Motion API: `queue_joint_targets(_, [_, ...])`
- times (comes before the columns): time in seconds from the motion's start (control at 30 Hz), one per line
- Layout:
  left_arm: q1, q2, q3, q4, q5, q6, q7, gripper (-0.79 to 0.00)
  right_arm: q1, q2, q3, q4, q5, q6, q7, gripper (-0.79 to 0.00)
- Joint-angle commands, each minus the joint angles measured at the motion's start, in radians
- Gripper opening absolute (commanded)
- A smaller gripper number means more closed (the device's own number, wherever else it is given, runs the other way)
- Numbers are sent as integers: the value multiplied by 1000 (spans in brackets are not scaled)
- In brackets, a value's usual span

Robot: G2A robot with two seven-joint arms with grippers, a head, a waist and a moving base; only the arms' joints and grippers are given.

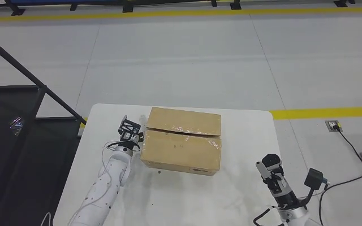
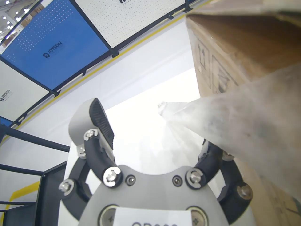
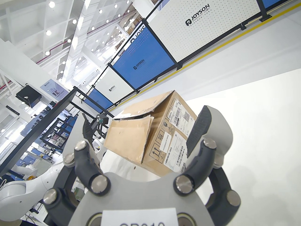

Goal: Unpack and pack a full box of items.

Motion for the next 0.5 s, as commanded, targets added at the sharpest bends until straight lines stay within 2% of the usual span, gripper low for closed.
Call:
queue_joint_targets(0.0, [3, -2, -10, 4, -17, 29, 28, 0, -4, 0, 0, -5, -2, 2, 2, 0])
queue_joint_targets(0.2, [36, -1, -49, -12, -41, 111, 93, 0, 2, -1, -11, -12, -13, 5, 15, 0])
queue_joint_targets(0.47, [155, 14, -120, -109, -48, 174, 122, 0, 50, -1, -35, 8, -12, -4, 47, 0])
